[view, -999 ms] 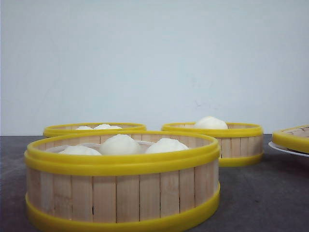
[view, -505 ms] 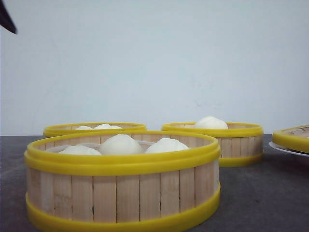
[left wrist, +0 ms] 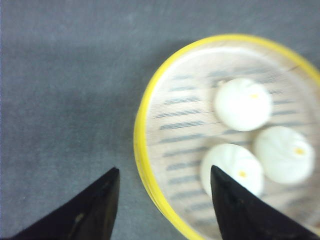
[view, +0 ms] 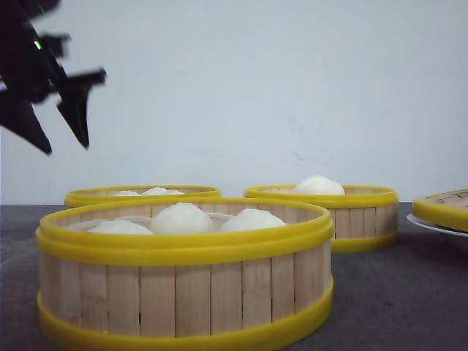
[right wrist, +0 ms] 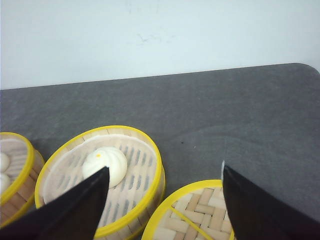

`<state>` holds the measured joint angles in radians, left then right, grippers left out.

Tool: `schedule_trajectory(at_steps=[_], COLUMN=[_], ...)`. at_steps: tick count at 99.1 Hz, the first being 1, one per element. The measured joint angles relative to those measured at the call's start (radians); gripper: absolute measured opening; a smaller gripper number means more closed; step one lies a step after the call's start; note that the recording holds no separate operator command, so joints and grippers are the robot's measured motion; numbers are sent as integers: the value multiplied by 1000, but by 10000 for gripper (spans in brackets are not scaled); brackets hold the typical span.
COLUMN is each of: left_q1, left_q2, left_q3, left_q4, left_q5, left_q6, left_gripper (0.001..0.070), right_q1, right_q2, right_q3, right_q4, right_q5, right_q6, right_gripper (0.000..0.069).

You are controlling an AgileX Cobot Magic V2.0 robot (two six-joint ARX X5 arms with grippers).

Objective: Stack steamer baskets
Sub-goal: 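Lower the left gripper onto the rim of the farther bun basket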

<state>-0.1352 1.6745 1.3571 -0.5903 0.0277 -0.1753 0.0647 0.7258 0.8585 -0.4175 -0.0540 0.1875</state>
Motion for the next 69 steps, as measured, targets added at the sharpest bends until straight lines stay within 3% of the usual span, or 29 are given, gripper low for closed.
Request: schedule_trajectory(at_steps=[35,69], left_q1=[0,-6], left_q2=[222,234], left_q3=[79,80], left_q4=[-56,-32], left_q5=[-55,-51], left_q6=[1,-2], left_gripper=[337,64], right_q1=[0,0], right_q2=[0,0], right_q3=[0,0], right_q4=[2,-4], right_q5=[1,1], right_q6=[0,0], right_gripper=[442,442])
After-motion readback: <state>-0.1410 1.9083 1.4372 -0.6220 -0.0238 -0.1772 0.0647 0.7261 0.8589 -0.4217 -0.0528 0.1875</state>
